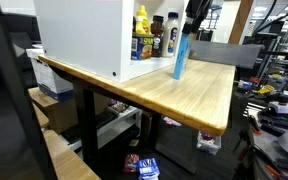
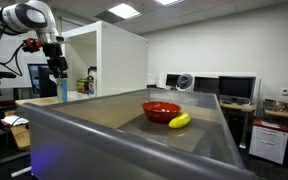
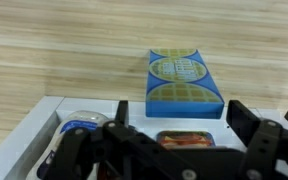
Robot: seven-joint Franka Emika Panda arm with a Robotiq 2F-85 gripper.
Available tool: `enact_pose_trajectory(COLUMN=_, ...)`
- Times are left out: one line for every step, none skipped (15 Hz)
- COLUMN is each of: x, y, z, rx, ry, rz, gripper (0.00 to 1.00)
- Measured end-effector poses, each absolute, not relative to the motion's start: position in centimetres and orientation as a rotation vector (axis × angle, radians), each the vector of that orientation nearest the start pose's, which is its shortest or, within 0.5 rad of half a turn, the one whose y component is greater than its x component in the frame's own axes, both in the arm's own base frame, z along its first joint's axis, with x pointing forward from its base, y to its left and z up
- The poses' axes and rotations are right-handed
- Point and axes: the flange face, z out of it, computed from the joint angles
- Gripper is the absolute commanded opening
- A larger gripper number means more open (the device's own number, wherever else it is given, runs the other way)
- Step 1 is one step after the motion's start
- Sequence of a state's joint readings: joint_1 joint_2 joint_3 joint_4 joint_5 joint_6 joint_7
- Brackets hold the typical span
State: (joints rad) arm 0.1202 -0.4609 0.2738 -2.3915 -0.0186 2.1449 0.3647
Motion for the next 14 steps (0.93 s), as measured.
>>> enact_pose_trajectory(x=39.8, y=17.3, z=50.0, rx=-3.177, ry=-0.034, rz=-0.369, gripper=1.0)
enact_pose_trajectory(x=39.9, y=17.3, z=49.9, rx=-3.177, ry=-0.034, rz=-0.364, gripper=1.0)
enact_pose_trajectory(x=39.9, y=17.3, z=49.7, rx=-3.179, ry=-0.034, rz=-0.356, gripper=1.0)
enact_pose_trajectory(x=40.0, y=17.3, z=49.5, rx=-3.18, ry=-0.035, rz=-0.352, gripper=1.0)
enact_pose_trajectory(x=40.1, y=17.3, z=49.3, rx=-3.182, ry=-0.036, rz=-0.345, gripper=1.0)
enact_pose_trajectory(x=40.1, y=17.3, z=49.2, rx=-3.184, ry=-0.037, rz=-0.339, gripper=1.0)
enact_pose_trajectory(x=40.2, y=17.3, z=49.0, rx=-3.185, ry=-0.037, rz=-0.334, gripper=1.0)
enact_pose_trajectory(x=40.2, y=17.3, z=48.9, rx=-3.187, ry=-0.038, rz=-0.33, gripper=1.0)
enact_pose_trajectory(x=40.3, y=17.3, z=48.8, rx=-3.188, ry=-0.039, rz=-0.326, gripper=1.0)
enact_pose_trajectory(x=40.3, y=17.3, z=48.6, rx=-3.19, ry=-0.041, rz=-0.322, gripper=1.0)
enact_pose_trajectory(x=40.4, y=17.3, z=48.5, rx=-3.192, ry=-0.042, rz=-0.317, gripper=1.0)
enact_pose_trajectory(x=40.4, y=17.3, z=48.4, rx=-3.193, ry=-0.043, rz=-0.313, gripper=1.0)
enact_pose_trajectory(x=40.5, y=17.4, z=48.2, rx=-3.195, ry=-0.044, rz=-0.308, gripper=1.0)
enact_pose_trajectory(x=40.5, y=17.4, z=48.1, rx=-3.196, ry=-0.045, rz=-0.303, gripper=1.0)
